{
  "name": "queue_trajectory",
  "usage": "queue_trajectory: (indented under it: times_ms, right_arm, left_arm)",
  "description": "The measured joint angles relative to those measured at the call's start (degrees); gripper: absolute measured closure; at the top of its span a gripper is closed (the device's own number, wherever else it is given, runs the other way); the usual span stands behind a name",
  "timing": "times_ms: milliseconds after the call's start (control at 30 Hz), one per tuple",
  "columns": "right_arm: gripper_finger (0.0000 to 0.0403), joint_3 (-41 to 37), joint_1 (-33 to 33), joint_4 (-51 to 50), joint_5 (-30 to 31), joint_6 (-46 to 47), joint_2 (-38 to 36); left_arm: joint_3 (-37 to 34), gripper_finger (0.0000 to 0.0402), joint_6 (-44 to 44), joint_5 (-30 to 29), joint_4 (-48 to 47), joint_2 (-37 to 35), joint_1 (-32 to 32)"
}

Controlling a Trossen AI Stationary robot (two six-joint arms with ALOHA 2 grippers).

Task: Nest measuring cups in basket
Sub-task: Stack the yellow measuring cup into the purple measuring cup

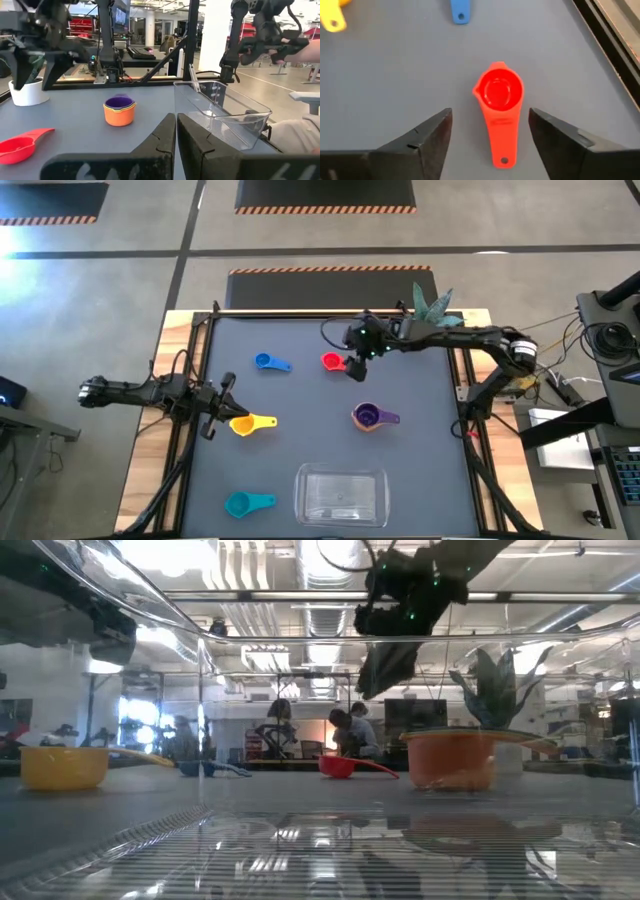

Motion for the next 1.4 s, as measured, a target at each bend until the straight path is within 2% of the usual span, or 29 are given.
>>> queue_trajectory:
  times_ms: [200, 367, 500, 600, 800, 933, 1067, 1167, 1300, 1400]
  right_arm:
    - [0.0116, 1.8, -0.01, -6.55, -0.03, -1.75, 0.42]
    - [0.013, 0.41, 1.64, -10.46, 0.08, 2.26, -6.65]
    - [0.0146, -4.03, 7.21, -8.87, 0.56, 5.78, -15.08]
    - [0.0154, -8.57, 14.03, -5.5, 5.46, 9.52, -21.72]
    - [0.0158, -18.92, 29.71, 6.12, 20.85, 13.2, -31.69]
    - [0.016, -24.29, 37.31, 12.09, 28.87, 13.22, -35.15]
    - [0.0164, -27.94, 41.8, 16.18, 36.2, 13.61, -36.38]
    - [0.0166, -30.63, 43.05, 23.13, 38.33, 11.04, -36.21]
    - [0.0168, -32.94, 43.17, 31.04, 37.83, 6.12, -35.6]
    - [0.0168, -33.43, 43.17, 32.32, 37.53, 3.92, -35.5]
  left_arm:
    - [0.02, 0.0402, 0.0, 0.02, 0.02, 0.0, 0.01]
    - [0.02, 0.0402, 0.0, 0.02, 0.02, 0.0, 0.01]
    - [0.02, 0.0402, 0.0, 0.02, 0.01, 0.0, -0.01]
    - [0.02, 0.0402, 0.0, 0.02, 0.0, 0.0, -0.01]
    - [0.01, 0.0402, -5.79, 0.09, 0.08, -0.02, 0.0]
    - [0.02, 0.0402, -6.01, 0.09, 0.14, 0.02, -0.01]
    - [0.02, 0.0402, -6.01, 0.09, 0.15, 0.04, 0.01]
    - [0.02, 0.0402, -6.09, 0.11, 0.5, 0.02, -0.01]
    - [0.02, 0.0402, -7.1, -0.31, 1.93, 0.0, -0.01]
    - [0.02, 0.0402, -10.57, -6.33, 4.63, 0.0, -0.01]
